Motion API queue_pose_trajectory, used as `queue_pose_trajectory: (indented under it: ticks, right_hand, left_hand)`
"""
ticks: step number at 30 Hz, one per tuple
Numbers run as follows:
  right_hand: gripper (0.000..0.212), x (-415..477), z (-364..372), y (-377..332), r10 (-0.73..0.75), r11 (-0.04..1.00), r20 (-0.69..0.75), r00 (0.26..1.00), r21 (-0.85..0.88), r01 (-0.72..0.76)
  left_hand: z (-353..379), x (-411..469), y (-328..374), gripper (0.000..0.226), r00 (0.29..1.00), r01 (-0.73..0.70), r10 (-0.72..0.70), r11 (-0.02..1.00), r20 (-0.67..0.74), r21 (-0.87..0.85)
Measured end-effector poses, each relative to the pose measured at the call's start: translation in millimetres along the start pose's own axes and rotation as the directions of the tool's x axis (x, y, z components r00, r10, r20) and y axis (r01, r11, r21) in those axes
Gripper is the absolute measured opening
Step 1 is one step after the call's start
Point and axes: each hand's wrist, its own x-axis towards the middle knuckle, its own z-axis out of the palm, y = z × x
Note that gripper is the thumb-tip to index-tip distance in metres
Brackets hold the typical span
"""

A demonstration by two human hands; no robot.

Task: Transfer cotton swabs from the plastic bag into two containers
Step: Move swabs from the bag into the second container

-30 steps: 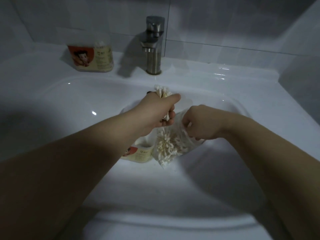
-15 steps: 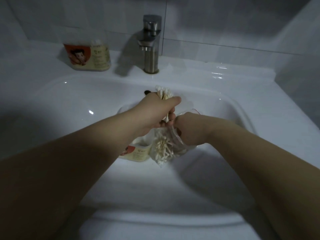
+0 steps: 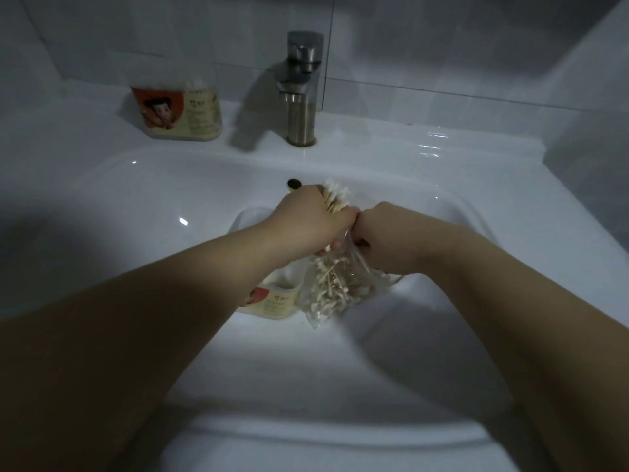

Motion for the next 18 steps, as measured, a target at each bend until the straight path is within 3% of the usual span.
queue_pose_trajectory:
  ticks: [5, 8, 12, 18]
  right_hand:
    - [0.026, -2, -3, 0, 0.000, 1.000, 0.015, 1.000, 0.031, -0.001]
    - [0.022, -4, -6, -1, -0.008, 1.000, 0.023, 1.000, 0.024, 0.008]
    - [0.026, -7, -9, 1, 0.037, 0.999, -0.021, 0.999, 0.007, -0.037]
    - [0.020, -13, -13, 8, 0.080, 0.996, -0.099, 0.992, 0.053, -0.075]
  left_hand:
    - [-3, -1, 0, 0.022, 0.998, -0.028, 0.026, 0.999, 0.054, 0.043]
    - [-5, -2, -1, 0.012, 0.995, -0.090, 0.081, 0.984, 0.066, 0.154]
    - [-6, 0, -3, 0.012, 0.993, -0.121, 0.111, 0.941, 0.049, 0.317]
    - [-10, 1, -12, 0.019, 0.996, -0.049, 0.012, 0.901, 0.088, 0.431]
